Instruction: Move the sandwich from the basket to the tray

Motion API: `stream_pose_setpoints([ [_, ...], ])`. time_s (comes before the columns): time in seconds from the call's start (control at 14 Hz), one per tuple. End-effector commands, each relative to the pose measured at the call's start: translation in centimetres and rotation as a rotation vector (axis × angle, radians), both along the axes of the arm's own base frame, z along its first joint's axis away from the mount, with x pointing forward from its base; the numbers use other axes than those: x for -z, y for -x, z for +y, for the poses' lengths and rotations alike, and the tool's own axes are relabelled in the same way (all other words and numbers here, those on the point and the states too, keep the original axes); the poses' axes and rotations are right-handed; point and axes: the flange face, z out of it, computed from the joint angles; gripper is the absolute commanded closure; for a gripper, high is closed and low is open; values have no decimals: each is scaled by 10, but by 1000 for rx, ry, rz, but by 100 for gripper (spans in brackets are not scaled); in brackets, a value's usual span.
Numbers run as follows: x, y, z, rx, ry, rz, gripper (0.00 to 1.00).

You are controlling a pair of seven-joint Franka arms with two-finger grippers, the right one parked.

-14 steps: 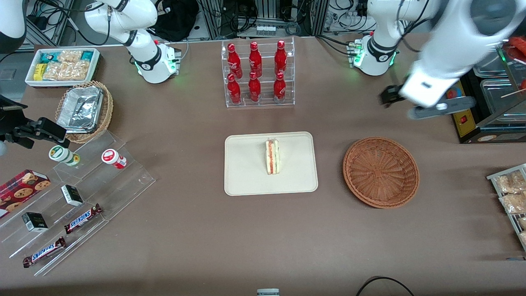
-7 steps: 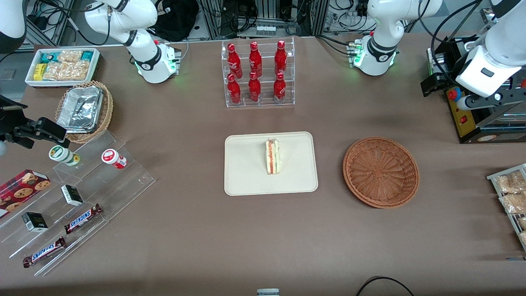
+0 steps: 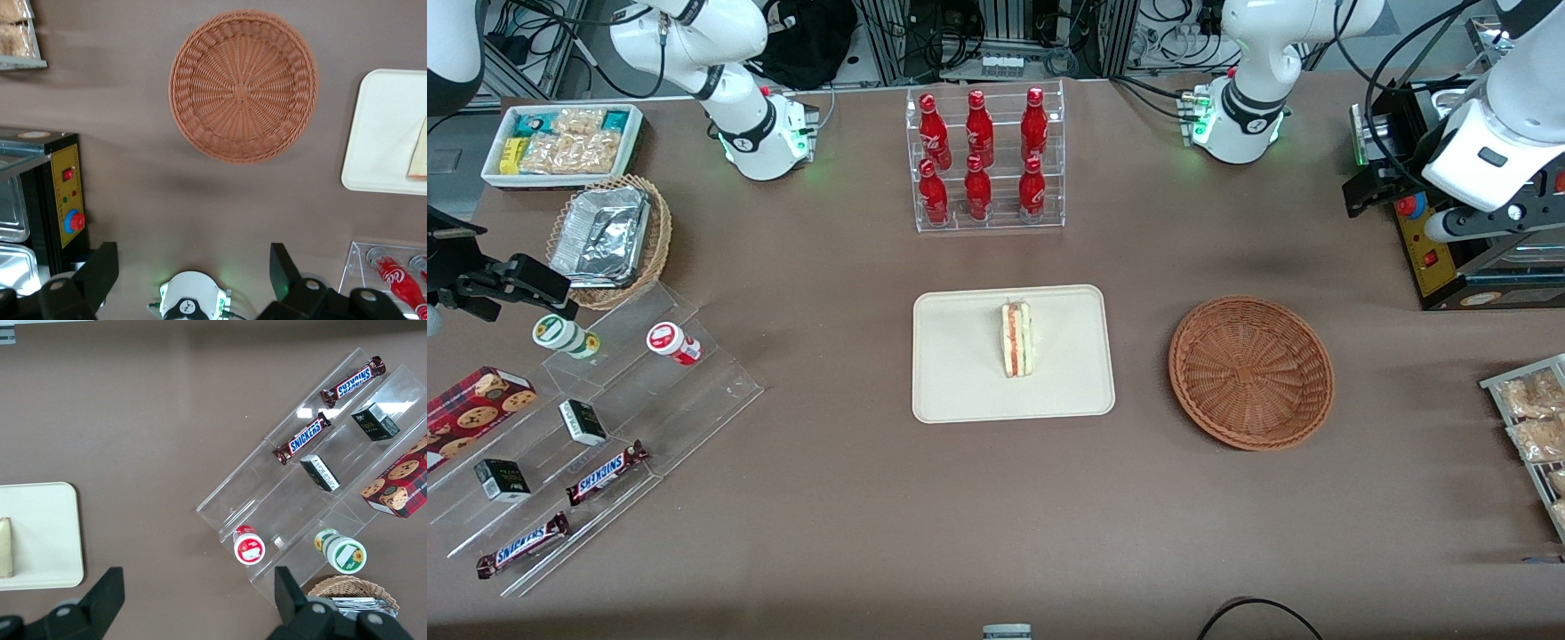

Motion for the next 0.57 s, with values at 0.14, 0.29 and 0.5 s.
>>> stream_pose_setpoints([
  [0.14, -16, -30, 0, 20, 27, -38, 0],
  [0.29, -17, -28, 0, 27, 25, -41, 0],
  [0.5, -23, -26, 8, 119, 44, -41, 0],
])
